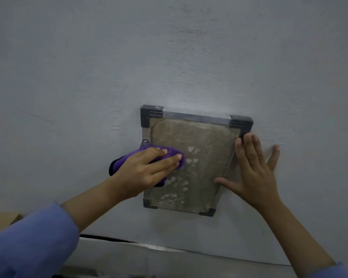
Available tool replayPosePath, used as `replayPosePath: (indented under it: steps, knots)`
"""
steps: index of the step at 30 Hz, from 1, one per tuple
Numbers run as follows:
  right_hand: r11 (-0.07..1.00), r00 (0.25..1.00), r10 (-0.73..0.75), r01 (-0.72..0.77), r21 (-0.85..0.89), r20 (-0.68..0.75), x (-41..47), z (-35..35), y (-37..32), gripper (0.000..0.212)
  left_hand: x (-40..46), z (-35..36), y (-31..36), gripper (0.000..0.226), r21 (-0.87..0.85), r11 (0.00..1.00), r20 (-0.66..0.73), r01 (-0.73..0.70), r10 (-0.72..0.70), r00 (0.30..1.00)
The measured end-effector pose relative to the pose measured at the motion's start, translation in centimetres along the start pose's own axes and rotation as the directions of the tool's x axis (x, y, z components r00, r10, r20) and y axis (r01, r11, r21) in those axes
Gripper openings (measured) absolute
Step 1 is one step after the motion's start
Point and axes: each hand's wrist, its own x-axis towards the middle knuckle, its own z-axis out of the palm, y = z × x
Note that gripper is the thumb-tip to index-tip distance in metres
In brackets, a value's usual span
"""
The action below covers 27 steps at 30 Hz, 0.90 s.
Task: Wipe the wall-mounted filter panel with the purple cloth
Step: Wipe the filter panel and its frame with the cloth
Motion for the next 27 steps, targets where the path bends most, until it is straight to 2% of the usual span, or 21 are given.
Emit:
replayPosePath:
  steps: [5,10,14,22,24,27]
  knots:
    - [1.000,0.999,-0.014,0.014,-0.017,-0.030,0.0,0.3,0.3,0.104,-1.2,-0.7,0.0,0.053,-0.016,0.998,0.116,-0.055,0.057,0.992]
    - [1.000,0.999,-0.017,0.017,-0.009,-0.035,0.0,0.2,0.4,0.106,0.8,-1.2,-0.7,0.036,0.058,0.997,-0.058,-0.048,0.051,0.997]
    - [1.000,0.999,-0.016,0.015,-0.011,-0.033,0.1,0.0,0.3,0.107,1.8,-1.0,-0.5,0.040,0.030,1.000,-0.076,0.005,-0.003,0.997]
    - [0.999,1.000,0.000,0.000,-0.050,-0.002,0.1,-0.9,-0.1,0.105,-0.4,-1.6,-0.3,0.048,0.006,0.997,0.085,-0.077,0.076,0.993]
    - [0.995,1.000,0.000,0.002,-0.101,0.021,0.0,-1.2,-0.1,0.106,-0.4,-1.9,-0.5,0.043,0.018,0.997,0.052,-0.076,0.075,0.996]
    - [0.985,0.999,-0.017,0.025,-0.169,0.051,-0.2,-1.7,0.4,0.109,0.8,-1.8,-1.0,0.034,0.025,0.999,-0.076,-0.028,0.030,0.997]
